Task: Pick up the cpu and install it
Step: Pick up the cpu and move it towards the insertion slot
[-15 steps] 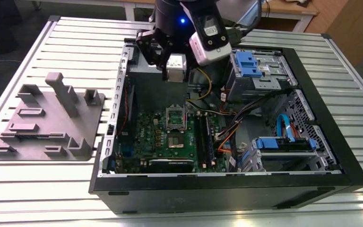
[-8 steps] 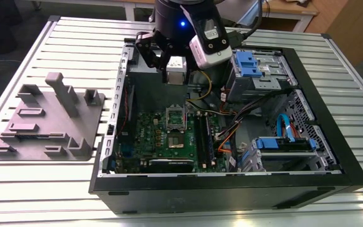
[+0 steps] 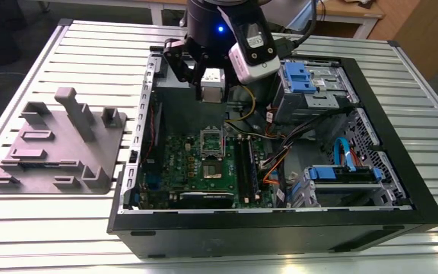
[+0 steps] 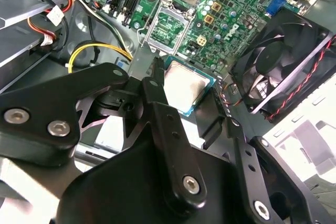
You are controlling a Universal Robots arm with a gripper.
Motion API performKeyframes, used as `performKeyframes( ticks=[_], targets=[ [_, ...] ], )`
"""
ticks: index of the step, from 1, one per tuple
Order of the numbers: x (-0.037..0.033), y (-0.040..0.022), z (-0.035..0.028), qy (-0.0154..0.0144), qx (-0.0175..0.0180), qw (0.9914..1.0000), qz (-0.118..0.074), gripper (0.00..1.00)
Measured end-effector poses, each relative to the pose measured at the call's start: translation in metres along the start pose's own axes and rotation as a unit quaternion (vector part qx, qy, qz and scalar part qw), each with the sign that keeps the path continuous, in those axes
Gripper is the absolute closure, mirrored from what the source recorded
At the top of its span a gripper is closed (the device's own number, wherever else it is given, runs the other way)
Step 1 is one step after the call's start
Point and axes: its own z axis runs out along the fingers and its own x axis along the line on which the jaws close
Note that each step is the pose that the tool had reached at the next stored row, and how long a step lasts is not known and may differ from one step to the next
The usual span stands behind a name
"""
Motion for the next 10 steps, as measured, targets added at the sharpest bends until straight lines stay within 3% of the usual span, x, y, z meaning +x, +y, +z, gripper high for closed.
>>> performKeyframes(
  ticks=[10],
  targets=[
    [-0.0002,-0.0072,-0.0004,0.0,0.0,1.0,0.0,0.53]
  ],
)
